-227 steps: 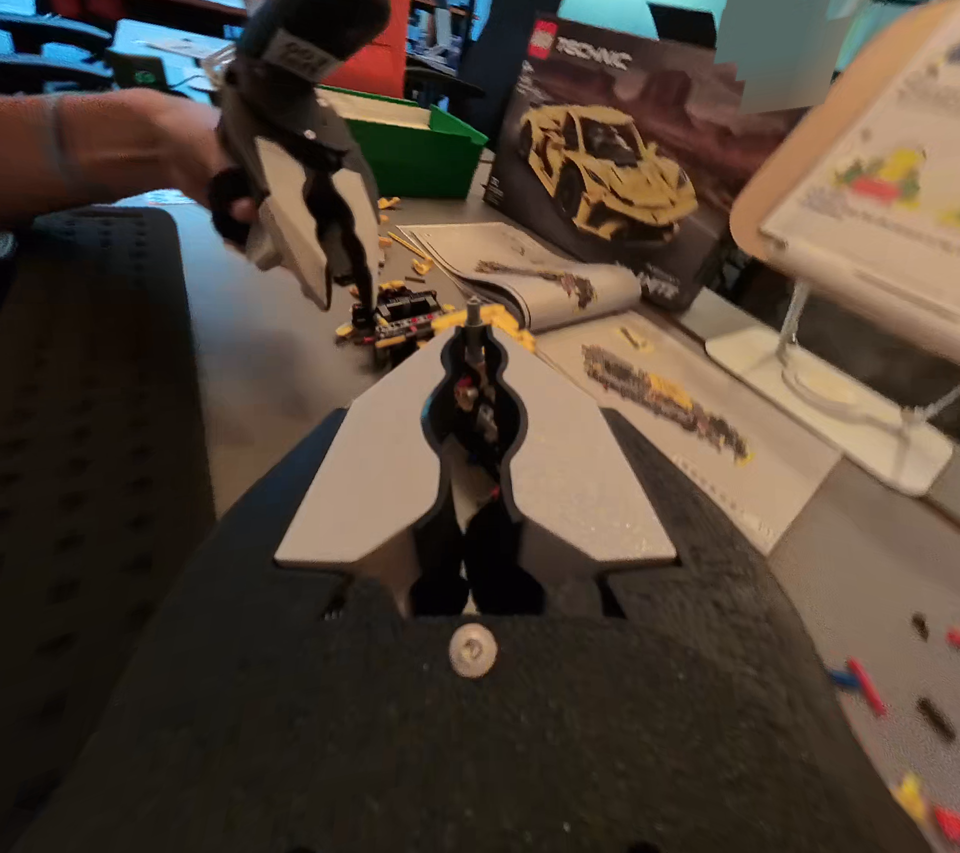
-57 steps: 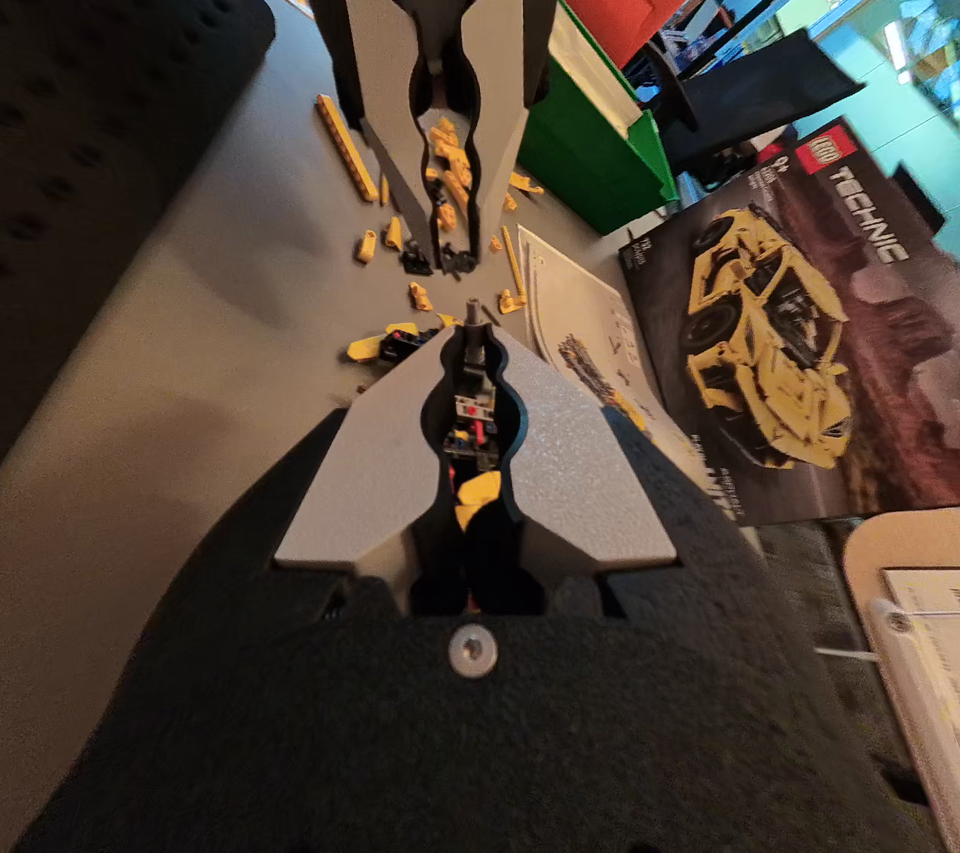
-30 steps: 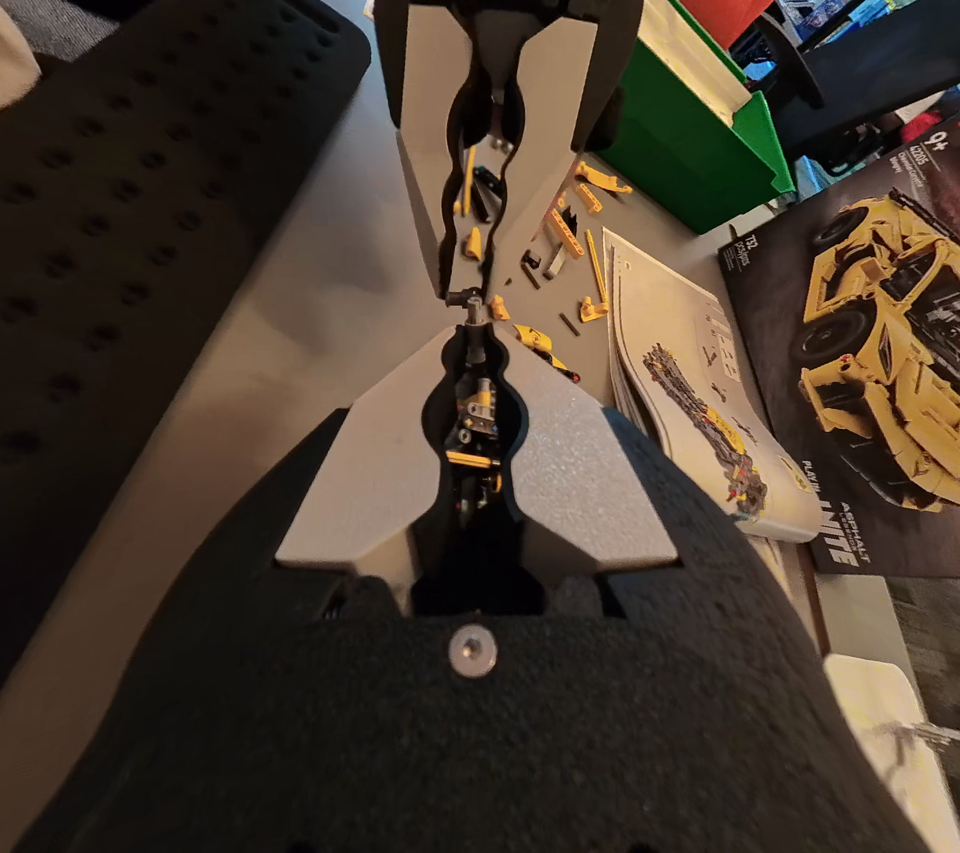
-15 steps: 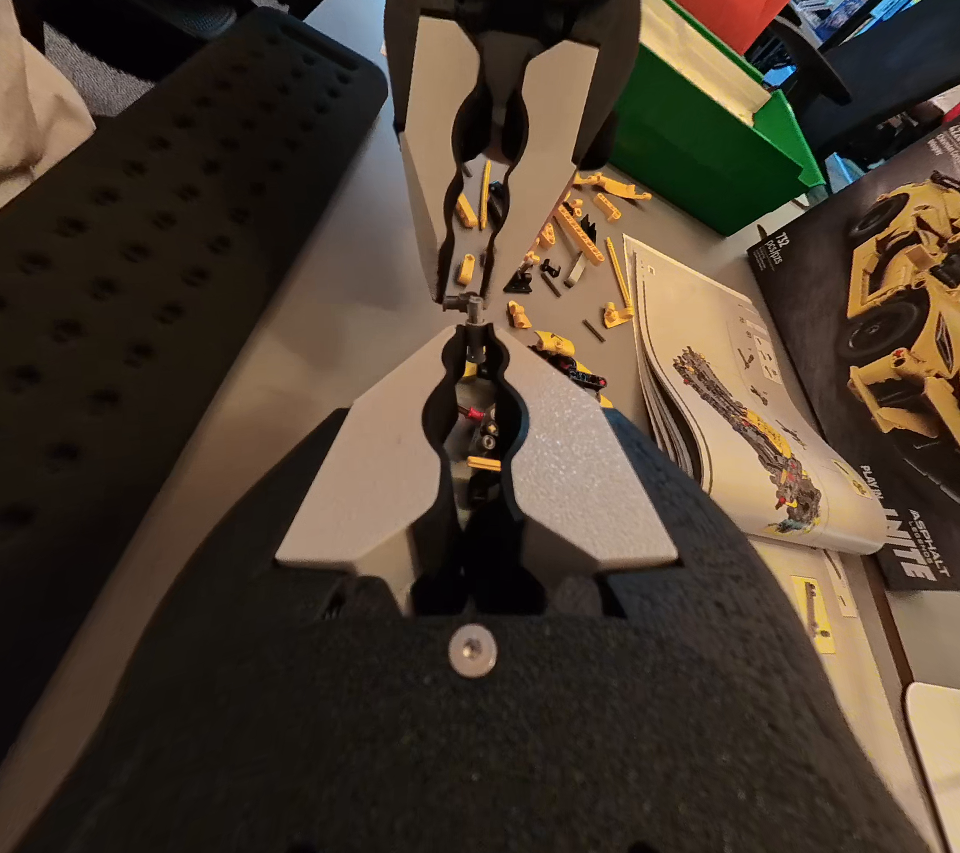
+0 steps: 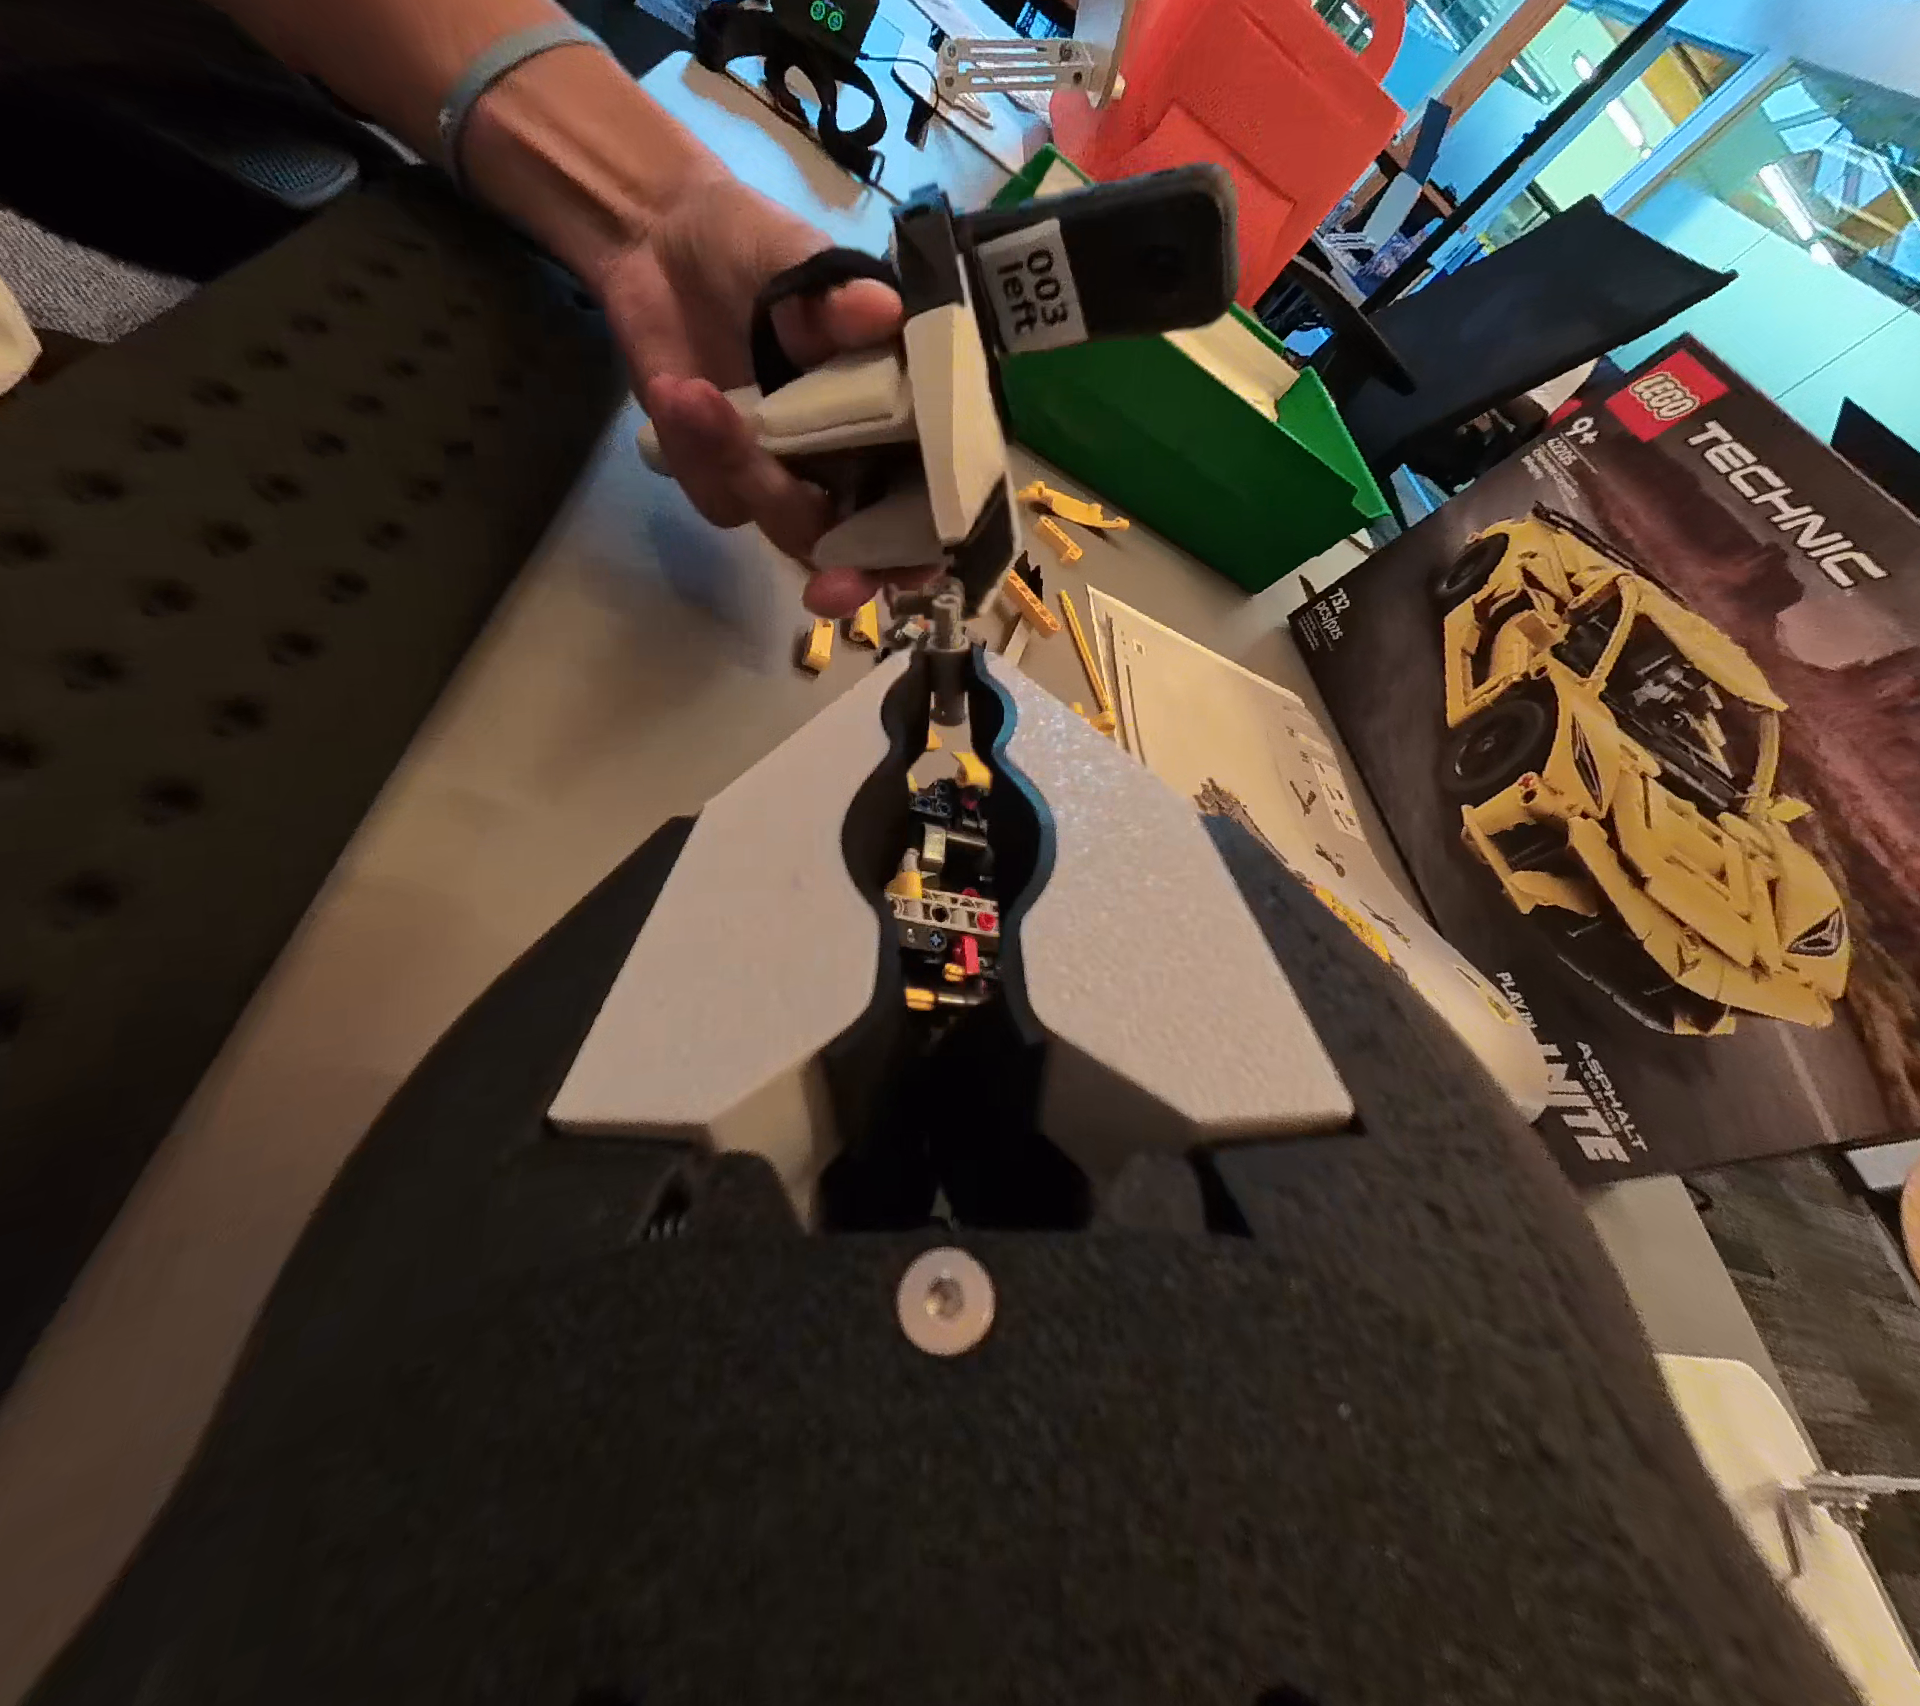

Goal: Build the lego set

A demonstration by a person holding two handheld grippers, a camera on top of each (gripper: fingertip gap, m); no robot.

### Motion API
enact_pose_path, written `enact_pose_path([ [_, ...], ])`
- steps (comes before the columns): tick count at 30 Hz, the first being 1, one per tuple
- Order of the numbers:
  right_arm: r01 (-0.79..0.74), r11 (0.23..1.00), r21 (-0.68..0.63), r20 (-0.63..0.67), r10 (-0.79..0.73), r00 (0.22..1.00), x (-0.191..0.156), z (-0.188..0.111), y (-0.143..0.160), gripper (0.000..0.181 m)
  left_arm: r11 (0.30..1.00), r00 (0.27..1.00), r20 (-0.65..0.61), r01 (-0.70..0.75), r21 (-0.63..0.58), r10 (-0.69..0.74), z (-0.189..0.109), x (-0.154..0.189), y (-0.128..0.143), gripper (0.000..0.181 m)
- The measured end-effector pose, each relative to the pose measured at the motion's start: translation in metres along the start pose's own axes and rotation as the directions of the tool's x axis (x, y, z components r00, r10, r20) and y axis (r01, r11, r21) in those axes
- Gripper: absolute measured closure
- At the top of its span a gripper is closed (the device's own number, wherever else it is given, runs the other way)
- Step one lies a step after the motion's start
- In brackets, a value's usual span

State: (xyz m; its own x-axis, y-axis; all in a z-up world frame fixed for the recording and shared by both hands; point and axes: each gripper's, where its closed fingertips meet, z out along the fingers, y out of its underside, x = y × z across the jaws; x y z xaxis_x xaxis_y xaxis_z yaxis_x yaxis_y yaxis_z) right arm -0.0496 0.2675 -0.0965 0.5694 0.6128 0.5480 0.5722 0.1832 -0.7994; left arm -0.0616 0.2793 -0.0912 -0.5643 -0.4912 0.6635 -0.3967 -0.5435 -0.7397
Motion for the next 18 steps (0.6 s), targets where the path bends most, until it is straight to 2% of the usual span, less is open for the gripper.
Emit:
enact_pose_path([
  [14, -0.016, 0.998, 0.054, 0.001, 0.016, 1.0, -0.002, -0.003, -0.011, 0.175, 0.998, 0.992, -0.12, 0.052, 0.042, -0.046, 0.008, 0.015, 0.002, 0.175],
  [18, -0.035, 0.999, 0.038, 0.017, 0.034, 0.999, -0.005, -0.002, -0.007, 0.175, 0.999, 0.994, -0.1, 0.041, 0.032, -0.038, 0.011, 0.011, 0.007, 0.176],
])
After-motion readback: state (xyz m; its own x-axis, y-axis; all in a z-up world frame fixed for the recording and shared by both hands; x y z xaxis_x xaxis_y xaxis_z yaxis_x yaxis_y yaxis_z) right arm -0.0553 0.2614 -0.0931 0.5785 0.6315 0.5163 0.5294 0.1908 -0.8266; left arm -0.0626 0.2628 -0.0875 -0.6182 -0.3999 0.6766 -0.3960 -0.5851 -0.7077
